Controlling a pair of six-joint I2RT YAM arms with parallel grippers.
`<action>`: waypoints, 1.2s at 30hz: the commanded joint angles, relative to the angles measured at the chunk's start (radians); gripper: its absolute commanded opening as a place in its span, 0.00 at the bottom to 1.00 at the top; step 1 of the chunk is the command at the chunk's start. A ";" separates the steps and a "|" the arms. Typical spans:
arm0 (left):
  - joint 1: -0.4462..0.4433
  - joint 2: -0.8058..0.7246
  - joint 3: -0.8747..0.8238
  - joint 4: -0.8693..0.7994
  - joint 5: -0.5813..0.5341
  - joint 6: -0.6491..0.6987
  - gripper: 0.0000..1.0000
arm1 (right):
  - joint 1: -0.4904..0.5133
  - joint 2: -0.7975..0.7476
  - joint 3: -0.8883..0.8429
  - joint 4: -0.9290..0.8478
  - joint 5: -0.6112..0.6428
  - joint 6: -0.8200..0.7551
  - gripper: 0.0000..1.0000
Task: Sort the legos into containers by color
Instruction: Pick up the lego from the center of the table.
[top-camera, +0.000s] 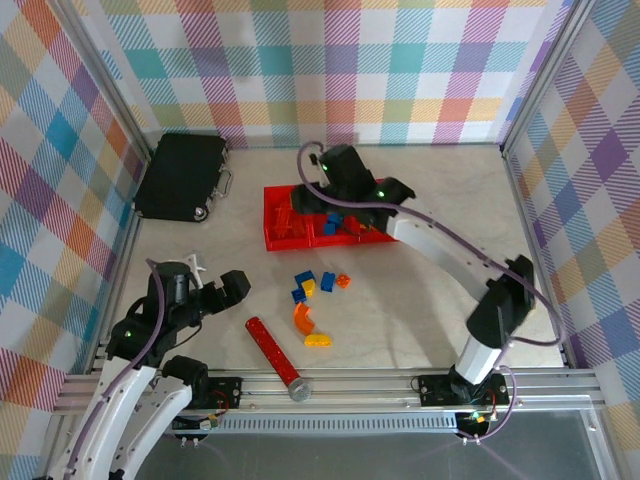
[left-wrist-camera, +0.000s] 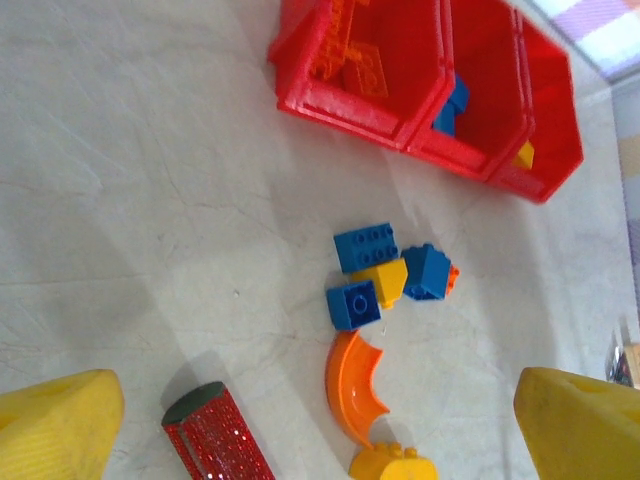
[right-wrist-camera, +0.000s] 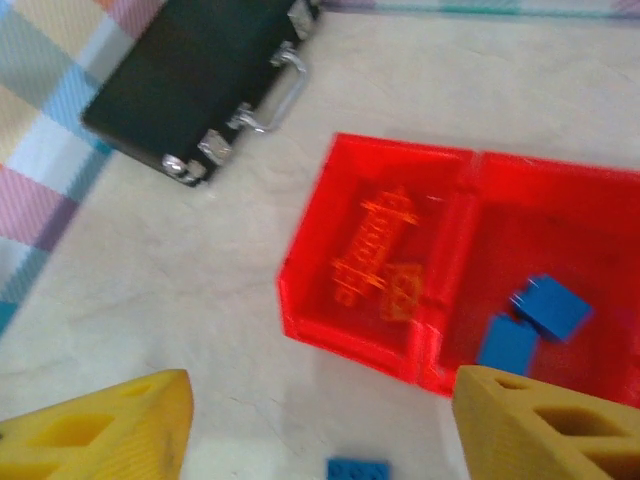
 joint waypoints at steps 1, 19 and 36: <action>-0.086 0.071 0.054 0.029 -0.034 -0.007 1.00 | 0.000 -0.127 -0.166 0.030 0.127 0.008 0.78; -0.606 0.941 0.517 0.036 -0.327 0.053 0.95 | -0.218 -0.719 -0.726 -0.089 0.181 0.033 0.99; -0.619 1.346 0.836 -0.054 -0.343 0.093 0.72 | -0.239 -0.821 -0.893 -0.120 0.128 0.091 0.99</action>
